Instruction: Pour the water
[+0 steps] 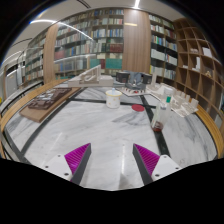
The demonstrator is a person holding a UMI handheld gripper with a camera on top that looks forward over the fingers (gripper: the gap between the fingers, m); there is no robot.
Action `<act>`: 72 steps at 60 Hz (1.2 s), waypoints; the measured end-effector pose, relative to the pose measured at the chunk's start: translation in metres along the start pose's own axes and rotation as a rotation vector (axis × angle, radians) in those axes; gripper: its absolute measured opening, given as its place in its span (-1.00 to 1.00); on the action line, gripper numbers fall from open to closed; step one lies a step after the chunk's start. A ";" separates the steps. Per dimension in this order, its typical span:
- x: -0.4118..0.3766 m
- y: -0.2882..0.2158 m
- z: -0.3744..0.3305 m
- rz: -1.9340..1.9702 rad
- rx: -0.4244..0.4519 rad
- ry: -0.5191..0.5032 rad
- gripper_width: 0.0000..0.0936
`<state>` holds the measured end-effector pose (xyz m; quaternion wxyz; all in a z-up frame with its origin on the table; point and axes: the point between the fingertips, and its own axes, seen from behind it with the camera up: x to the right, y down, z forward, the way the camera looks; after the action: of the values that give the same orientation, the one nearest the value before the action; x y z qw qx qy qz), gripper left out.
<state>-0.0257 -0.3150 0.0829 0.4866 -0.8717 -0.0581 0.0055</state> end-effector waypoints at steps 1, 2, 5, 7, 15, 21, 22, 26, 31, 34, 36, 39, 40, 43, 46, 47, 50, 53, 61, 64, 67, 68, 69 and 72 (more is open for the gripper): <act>0.013 0.008 0.011 0.002 0.005 0.007 0.83; 0.020 0.011 0.015 0.006 0.006 0.016 0.83; 0.042 0.017 0.023 0.011 0.012 0.043 0.84; 0.051 0.017 0.018 0.015 0.007 0.067 0.84; 0.103 0.017 0.042 0.035 0.033 0.138 0.84; 0.140 0.001 0.065 0.041 0.076 0.186 0.84; 0.146 -0.003 0.069 0.040 0.085 0.194 0.84; 0.168 -0.023 0.085 0.036 0.124 0.222 0.84; 0.193 -0.047 0.109 0.033 0.176 0.248 0.83; 0.206 -0.061 0.124 0.042 0.195 0.261 0.83; 0.214 -0.069 0.134 0.049 0.209 0.269 0.83; 0.226 -0.080 0.148 0.059 0.222 0.277 0.80; 0.229 -0.083 0.152 0.063 0.227 0.279 0.79; 0.238 -0.092 0.164 0.068 0.240 0.284 0.74; 0.245 -0.096 0.177 0.073 0.242 0.289 0.66; 0.247 -0.097 0.180 0.077 0.242 0.290 0.62; 0.248 -0.100 0.188 0.085 0.249 0.280 0.42; 0.247 -0.104 0.192 0.087 0.265 0.268 0.18; 0.248 -0.106 0.193 0.081 0.290 0.268 -0.06; 0.247 -0.106 0.192 0.074 0.286 0.274 -0.10; 0.247 -0.105 0.190 0.074 0.277 0.283 -0.11; 0.247 -0.105 0.190 0.076 0.274 0.286 -0.11; 0.248 -0.106 0.189 0.078 0.271 0.290 -0.11; 0.250 -0.108 0.186 0.085 0.265 0.302 -0.11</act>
<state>0.1998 -0.0743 0.0881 0.5995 -0.7927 0.0535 -0.0972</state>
